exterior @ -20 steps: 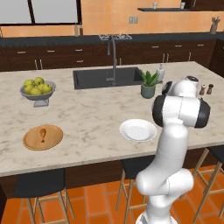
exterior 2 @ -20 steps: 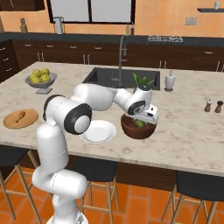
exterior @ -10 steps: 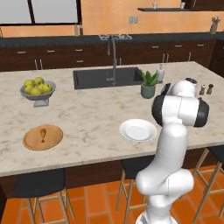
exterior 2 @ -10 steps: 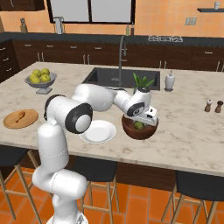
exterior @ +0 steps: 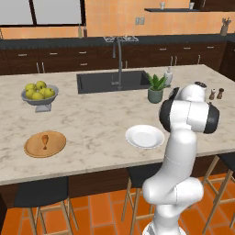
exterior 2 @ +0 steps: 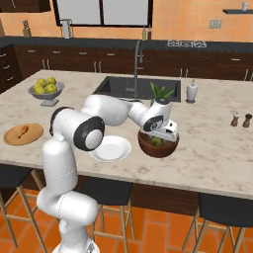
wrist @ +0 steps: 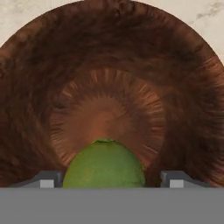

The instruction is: Pick the chicken drumstick and lime from their plates and place them in the bowl. Then put the bowl in the fridge.

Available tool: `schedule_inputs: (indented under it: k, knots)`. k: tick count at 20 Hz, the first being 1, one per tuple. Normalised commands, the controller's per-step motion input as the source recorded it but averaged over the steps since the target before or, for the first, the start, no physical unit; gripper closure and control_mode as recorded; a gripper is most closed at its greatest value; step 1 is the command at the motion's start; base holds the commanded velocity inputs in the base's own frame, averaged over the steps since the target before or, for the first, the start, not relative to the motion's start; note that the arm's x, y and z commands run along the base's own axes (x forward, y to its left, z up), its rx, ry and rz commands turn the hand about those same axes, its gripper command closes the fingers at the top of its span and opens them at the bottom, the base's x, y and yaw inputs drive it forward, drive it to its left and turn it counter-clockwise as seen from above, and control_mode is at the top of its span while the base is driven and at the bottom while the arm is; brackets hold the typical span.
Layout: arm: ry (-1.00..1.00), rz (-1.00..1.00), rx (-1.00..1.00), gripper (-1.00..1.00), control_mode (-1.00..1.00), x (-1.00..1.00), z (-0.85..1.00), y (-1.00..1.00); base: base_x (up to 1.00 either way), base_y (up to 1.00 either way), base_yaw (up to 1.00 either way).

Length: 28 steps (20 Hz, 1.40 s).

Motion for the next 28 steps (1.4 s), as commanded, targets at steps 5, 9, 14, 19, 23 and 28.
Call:
schedule_inputs:
  k: [5,9,14,19,23,28]
  knots:
    - [0.0,-0.01,-0.01,-1.0,-1.0,-0.1,0.49,0.11,0.0,0.0,0.0]
    - [-0.01,0.0,-0.12,-1.0,-1.0,-0.55,0.75,0.75,0.0,0.0,0.0]
    - [0.0,0.0,-0.13,-1.0,-1.0,-0.81,0.52,1.0,0.0,0.0,0.0]
    - [-0.04,0.0,0.02,-1.0,-1.0,-0.8,0.28,0.81,0.0,0.0,0.0]
    - [-0.06,0.0,0.11,-1.0,-1.0,-0.67,0.12,0.63,0.0,0.0,0.0]
    - [0.0,0.06,0.12,-1.0,-1.0,-0.2,0.07,0.47,0.0,0.0,0.0]
